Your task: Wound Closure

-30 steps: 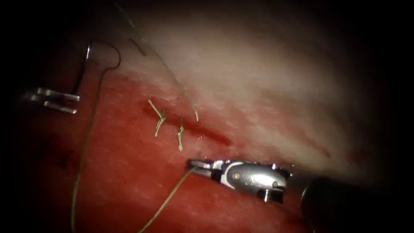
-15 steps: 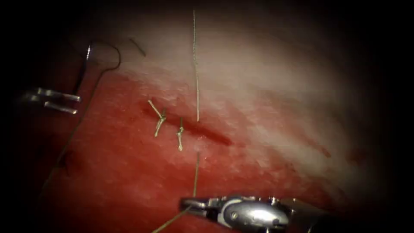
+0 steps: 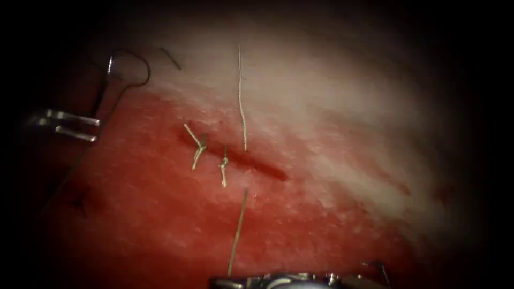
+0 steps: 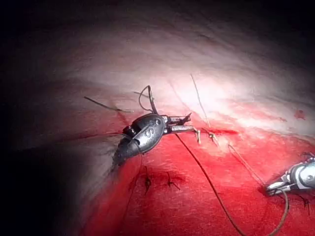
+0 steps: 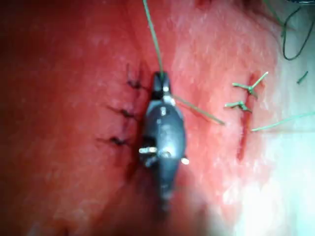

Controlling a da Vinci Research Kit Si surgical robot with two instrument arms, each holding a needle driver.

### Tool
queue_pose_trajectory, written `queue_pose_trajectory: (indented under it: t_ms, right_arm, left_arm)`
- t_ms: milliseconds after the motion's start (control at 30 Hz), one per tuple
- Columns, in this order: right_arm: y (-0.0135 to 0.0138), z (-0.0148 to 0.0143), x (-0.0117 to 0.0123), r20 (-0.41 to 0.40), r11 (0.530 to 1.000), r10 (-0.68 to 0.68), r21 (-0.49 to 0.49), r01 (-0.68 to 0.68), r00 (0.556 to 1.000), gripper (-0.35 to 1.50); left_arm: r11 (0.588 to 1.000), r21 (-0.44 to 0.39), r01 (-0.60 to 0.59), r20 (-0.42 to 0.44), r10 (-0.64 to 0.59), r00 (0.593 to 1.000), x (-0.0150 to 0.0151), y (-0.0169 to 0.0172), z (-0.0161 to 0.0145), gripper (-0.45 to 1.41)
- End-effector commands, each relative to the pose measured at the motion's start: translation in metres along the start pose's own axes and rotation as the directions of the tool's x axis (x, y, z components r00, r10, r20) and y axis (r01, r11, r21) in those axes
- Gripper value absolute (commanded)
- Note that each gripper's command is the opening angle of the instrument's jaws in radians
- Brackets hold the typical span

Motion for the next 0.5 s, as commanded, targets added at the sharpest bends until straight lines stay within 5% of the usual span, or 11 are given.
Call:
queue_pose_trajectory:
  t_ms: [33,400,433,500]
  right_arm:
    - [-0.0005,0.0008,-0.0002,-0.004,1.0,0.006,0.004,-0.006,1.0,-0.35]
    - [-0.0016,0.0008,0.001,-0.013,1.0,0.017,0.012,-0.017,1.0,-0.3]
    - [-0.0014,0.0008,0.001,-0.023,1.0,0.03,0.005,-0.03,0.999,0.17]
    - [-0.0012,0.0009,0.0008,-0.038,0.999,0.03,-0.01,-0.03,0.999,0.62]
  left_arm:
    - [1.0,-0.002,-0.001,-0.001,0.001,1.0,-0.0006,-0.0002,0.0005,-0.45]
    - [1.0,-0.016,0.0,-0.013,0.0,1.0,-0.0006,-0.0003,0.0005,-0.45]
    - [1.0,-0.028,0.0,-0.022,-0.001,1.0,-0.0006,-0.0003,0.0005,-0.45]
    - [0.999,-0.044,0.0,-0.034,-0.002,0.999,-0.0005,-0.0005,0.0003,-0.45]
